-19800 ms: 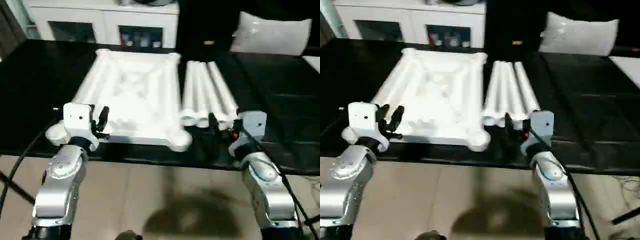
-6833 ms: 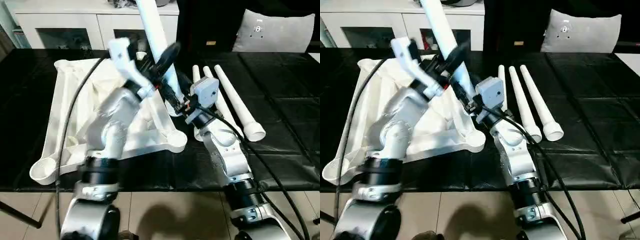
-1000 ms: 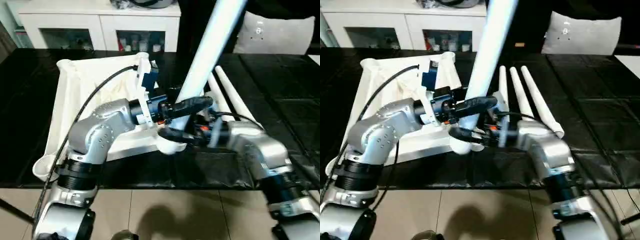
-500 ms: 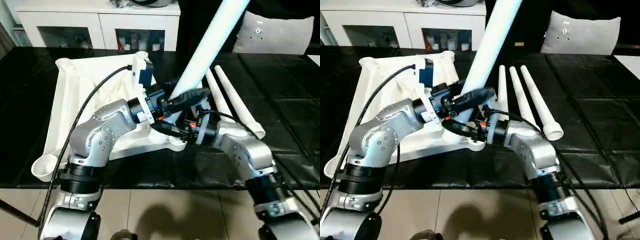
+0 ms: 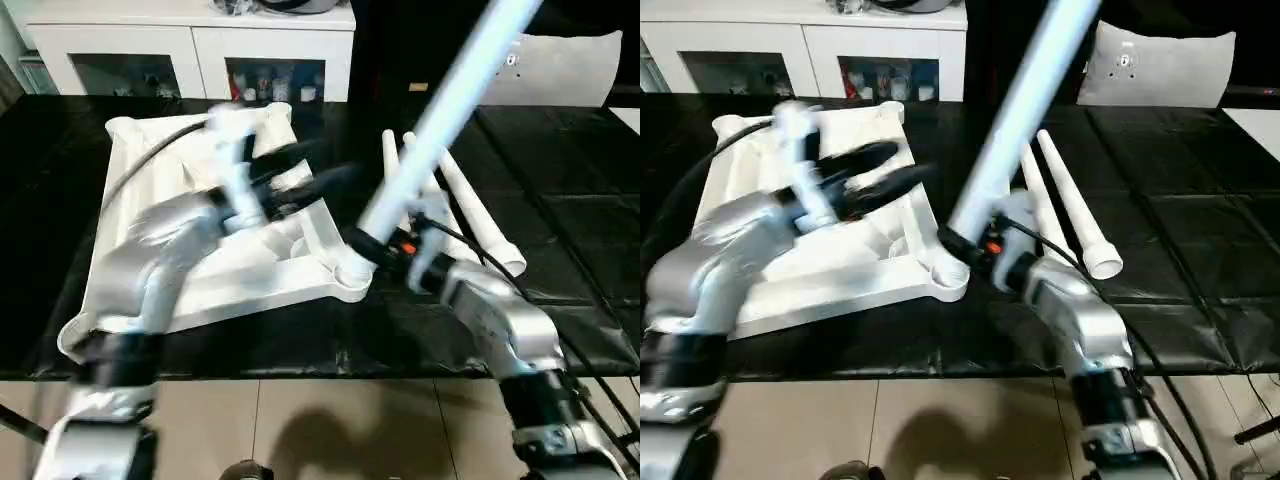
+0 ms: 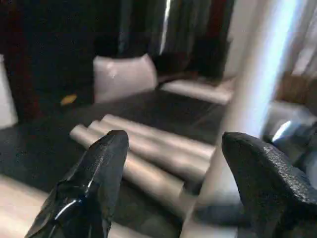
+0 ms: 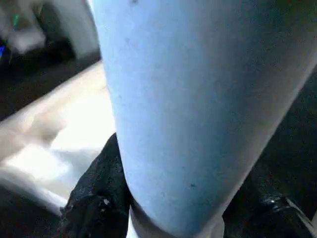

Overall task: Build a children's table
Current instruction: Pick table leg

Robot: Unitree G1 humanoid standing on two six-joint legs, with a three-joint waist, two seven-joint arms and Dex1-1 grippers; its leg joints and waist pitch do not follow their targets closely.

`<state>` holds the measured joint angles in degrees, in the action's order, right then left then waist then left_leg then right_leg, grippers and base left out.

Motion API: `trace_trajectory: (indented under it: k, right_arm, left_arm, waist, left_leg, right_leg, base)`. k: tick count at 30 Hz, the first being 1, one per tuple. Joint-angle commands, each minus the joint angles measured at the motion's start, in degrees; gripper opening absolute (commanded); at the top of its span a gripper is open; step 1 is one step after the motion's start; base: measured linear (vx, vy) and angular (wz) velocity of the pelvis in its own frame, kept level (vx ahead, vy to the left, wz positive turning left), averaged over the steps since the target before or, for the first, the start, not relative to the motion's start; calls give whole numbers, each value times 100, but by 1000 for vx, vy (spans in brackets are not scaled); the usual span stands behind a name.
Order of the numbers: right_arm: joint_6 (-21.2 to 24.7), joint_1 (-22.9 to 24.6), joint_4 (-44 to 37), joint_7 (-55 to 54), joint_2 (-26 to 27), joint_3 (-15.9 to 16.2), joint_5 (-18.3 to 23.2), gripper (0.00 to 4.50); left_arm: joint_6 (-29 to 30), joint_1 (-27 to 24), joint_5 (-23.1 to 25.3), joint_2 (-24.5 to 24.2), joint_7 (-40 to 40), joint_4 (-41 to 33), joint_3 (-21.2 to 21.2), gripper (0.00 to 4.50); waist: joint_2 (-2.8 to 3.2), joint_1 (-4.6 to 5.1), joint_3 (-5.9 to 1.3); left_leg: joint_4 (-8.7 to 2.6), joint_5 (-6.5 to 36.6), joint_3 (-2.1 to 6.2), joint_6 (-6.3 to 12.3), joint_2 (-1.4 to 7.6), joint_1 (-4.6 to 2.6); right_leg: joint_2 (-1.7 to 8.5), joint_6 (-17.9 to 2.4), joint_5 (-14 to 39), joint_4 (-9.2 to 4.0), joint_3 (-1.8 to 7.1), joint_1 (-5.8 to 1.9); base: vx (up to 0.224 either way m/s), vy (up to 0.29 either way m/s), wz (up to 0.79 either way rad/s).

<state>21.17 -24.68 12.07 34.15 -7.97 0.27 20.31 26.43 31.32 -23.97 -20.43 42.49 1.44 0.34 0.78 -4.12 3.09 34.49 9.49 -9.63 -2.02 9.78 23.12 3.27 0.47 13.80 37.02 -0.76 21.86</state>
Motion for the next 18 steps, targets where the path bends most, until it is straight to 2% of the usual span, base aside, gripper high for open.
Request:
trace_trajectory:
  k: [1,2,5,7,8,11,12,15,16,17,18]
  right_arm:
    - [-265,-21,-283,-195,21,-113,-25,192]
    - [-162,12,-336,-265,-37,-48,-136,192]
    - [-188,65,-358,-330,-104,73,-338,192]
    - [-276,128,-344,-427,-136,170,-522,192]
    - [-302,151,-338,-473,-138,193,-569,192]
    - [-618,273,-333,-670,-52,251,-791,192]
    - [-653,286,-334,-692,-44,257,-817,192]
    - [-549,321,-407,-655,-18,269,-706,192]
    - [-418,316,-434,-573,5,230,-580,192]
    - [-379,309,-435,-568,36,174,-516,192]
    - [-392,296,-413,-577,48,118,-485,192]
  left_arm:
    - [-105,-121,339,-284,178,32,-252,349]
    - [-241,-244,592,-495,311,72,-468,349]
    - [-380,-367,735,-676,531,67,-650,349]
    - [-427,-433,805,-777,616,115,-776,349]
    - [-453,-460,850,-806,659,136,-817,349]
    - [-667,-559,1132,-901,790,228,-1088,349]
    - [-690,-568,1158,-912,802,235,-1119,349]
    - [-769,-605,1247,-956,930,289,-1302,349]
    - [-803,-620,1286,-962,1055,341,-1392,349]
    - [-825,-627,1311,-979,1123,369,-1442,349]
    - [-825,-631,1333,-1001,1195,392,-1505,349]
  waist:
    - [50,-2,-413]
    - [60,-2,-408]
    - [125,6,-396]
    - [98,-14,-388]
    - [103,-29,-391]
    - [87,-46,-385]
    - [74,-44,-389]
    - [89,-43,-391]
    - [100,-43,-389]
    - [151,-49,-393]
    - [114,-38,-393]
  left_leg:
    - [-383,733,90,-78,263,-182]
    - [-390,756,89,-88,266,-190]
    - [-408,921,91,-249,263,-217]
    - [-423,1084,76,-330,262,-224]
    - [-427,1090,87,-350,264,-219]
    - [-433,1124,86,-355,264,-203]
    - [-430,1114,77,-346,257,-205]
    - [-437,1104,86,-317,264,-205]
    - [-438,1132,87,-305,258,-208]
    - [-437,1154,95,-317,259,-212]
    - [-437,1168,89,-325,260,-206]
  right_leg:
    - [361,-1157,-397,-390,156,-219]
    - [359,-1145,-353,-401,158,-208]
    - [350,-1117,-197,-405,158,-181]
    - [350,-1145,-121,-418,170,-175]
    - [358,-1141,-107,-411,168,-180]
    - [375,-1090,-64,-431,184,-176]
    - [372,-1078,-81,-423,186,-176]
    - [365,-1086,-136,-415,180,-179]
    - [361,-1096,-124,-415,181,-174]
    - [366,-1102,-135,-408,182,-171]
    - [361,-1114,-194,-410,183,-175]
  base:
    - [0,0,0]
    - [0,0,0]
    - [0,0,0]
    - [0,0,0]
    - [0,0,0]
    - [0,0,0]
    - [0,0,0]
    - [0,0,0]
    - [0,0,0]
    - [0,0,0]
    - [0,0,0]
